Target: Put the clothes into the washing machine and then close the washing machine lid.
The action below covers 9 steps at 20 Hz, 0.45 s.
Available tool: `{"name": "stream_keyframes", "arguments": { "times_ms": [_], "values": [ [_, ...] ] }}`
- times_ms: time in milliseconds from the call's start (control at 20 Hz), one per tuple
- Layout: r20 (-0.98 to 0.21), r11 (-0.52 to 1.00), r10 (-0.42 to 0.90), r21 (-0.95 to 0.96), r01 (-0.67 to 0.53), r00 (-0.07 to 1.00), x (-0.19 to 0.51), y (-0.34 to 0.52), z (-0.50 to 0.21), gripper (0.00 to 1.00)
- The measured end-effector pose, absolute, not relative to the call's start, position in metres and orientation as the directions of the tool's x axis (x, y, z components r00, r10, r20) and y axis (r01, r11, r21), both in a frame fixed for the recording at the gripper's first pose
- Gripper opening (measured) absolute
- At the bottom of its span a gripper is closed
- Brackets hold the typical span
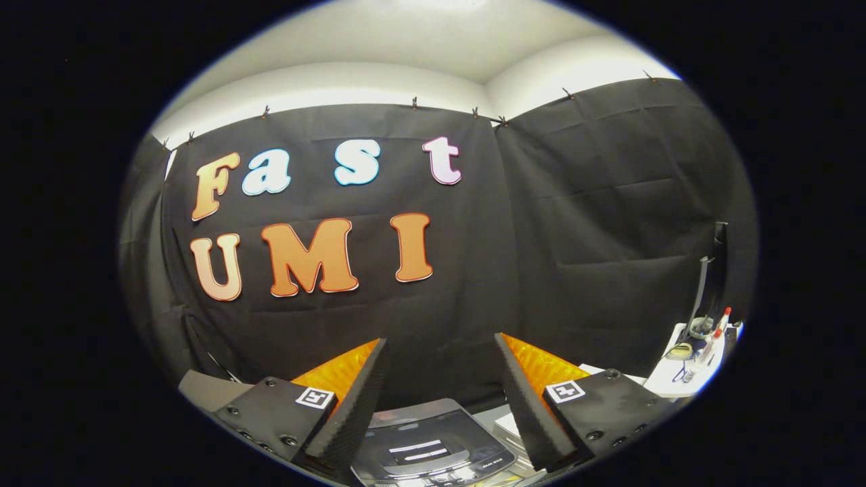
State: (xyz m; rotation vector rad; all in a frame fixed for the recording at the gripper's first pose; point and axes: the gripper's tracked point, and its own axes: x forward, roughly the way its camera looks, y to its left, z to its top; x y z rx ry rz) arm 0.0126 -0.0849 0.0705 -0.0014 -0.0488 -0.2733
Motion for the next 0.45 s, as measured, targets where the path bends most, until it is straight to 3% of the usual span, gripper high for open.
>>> {"name": "stream_keyframes", "arguments": {
  "times_ms": [450],
  "values": [
    [0.041,0.957,-0.290,0.024,0.289,0.956,-0.005,-0.110,0.074,0.98]
  ]
}}
